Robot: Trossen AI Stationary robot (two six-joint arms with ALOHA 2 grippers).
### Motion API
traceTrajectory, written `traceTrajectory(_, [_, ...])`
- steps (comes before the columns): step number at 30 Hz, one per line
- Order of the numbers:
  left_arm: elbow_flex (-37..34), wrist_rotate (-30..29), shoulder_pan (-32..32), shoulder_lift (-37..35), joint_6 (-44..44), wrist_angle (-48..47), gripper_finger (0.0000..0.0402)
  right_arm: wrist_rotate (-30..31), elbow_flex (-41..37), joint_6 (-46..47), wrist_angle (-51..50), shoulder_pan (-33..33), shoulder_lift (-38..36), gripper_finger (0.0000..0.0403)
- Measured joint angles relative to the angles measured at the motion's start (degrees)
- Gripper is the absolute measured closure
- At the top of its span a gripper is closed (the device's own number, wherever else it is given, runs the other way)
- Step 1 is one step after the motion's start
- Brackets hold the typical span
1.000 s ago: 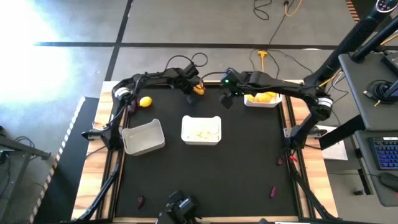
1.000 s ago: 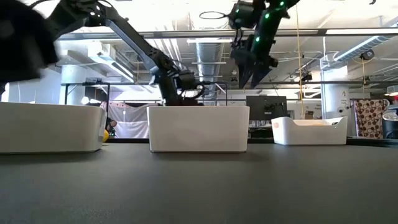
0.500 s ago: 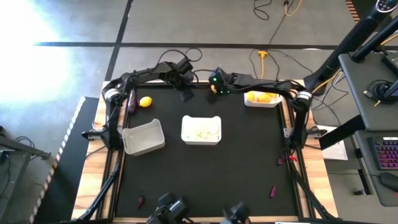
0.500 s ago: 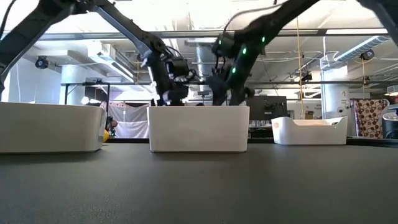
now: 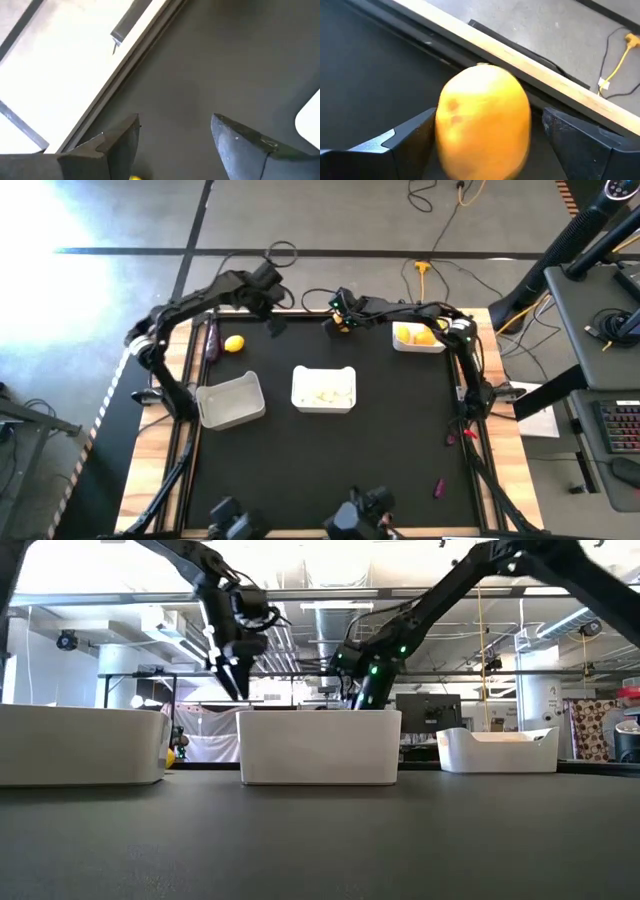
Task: Sort produce into baskets
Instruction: Put the yellow lemon into the top white bin
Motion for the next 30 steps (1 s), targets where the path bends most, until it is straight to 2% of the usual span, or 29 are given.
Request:
traceTrajectory(6, [-7.0,-0.1,4.5,-7.2,0.0,-1.3,0.0171,-0.1,5.8,2.5,-0.1,-0.3,5.2,0.0078])
traceTrajectory(12, [-14.2,0.3,8.6,-11.9,-0.3,-2.6,0.0171,-0.6,10.4,2.4,-2.1,-0.4,7.4,0.0147])
traceTrajectory(16, [-16.9,0.5,8.8,-12.8,0.0,-5.0,0.0171,-1.0,12.2,1.2,-5.3,-0.4,7.6,0.0185])
traceTrajectory(22, [-20.0,0.5,8.8,-12.8,0.3,-5.2,0.0171,-1.9,12.1,-0.7,-13.2,-0.4,6.9,0.0182])
traceTrajectory(30, [-20.1,0.5,8.9,-12.8,3.2,-5.9,0.0171,-3.5,12.3,-0.8,-24.4,0.0,6.6,0.0187])
